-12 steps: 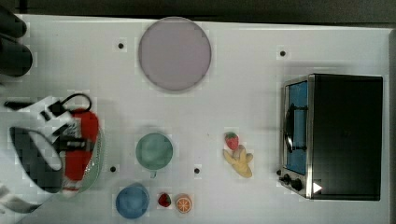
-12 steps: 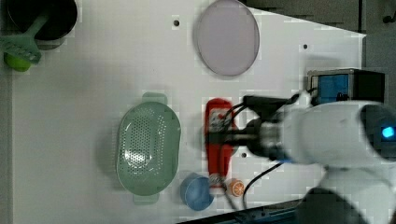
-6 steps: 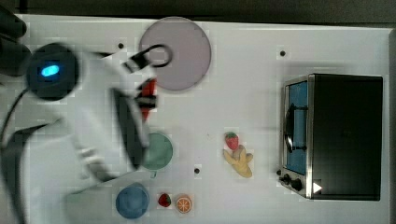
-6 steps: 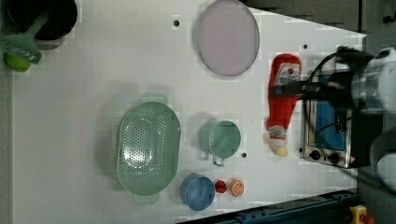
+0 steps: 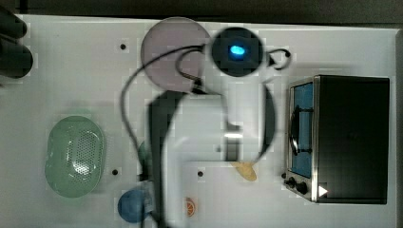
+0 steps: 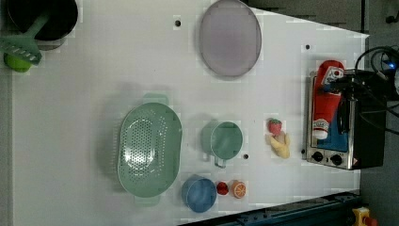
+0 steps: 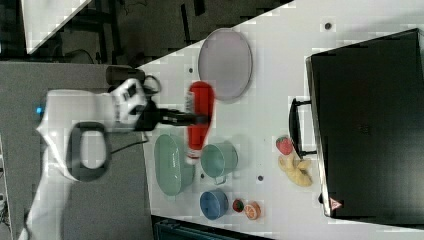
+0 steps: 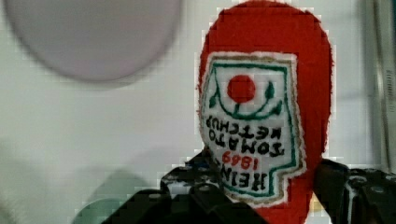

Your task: Pick ketchup from strainer and place it on the table

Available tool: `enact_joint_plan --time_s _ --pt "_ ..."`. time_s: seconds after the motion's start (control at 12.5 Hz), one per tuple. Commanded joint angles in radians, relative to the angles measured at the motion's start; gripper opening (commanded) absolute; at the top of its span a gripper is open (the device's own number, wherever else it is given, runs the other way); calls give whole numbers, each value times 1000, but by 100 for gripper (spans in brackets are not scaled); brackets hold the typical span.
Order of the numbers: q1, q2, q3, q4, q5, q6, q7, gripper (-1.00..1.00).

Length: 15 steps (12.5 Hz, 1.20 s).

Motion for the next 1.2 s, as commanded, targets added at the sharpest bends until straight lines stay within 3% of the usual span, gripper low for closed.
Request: enact_joint_plan --time_s 0.08,0.56,1.2 --pt "18 -12 -25 -92 6 106 -63 13" --pt "20 50 -44 -333 7 458 -50 13" --pt "19 262 -60 -352 4 577 -42 19"
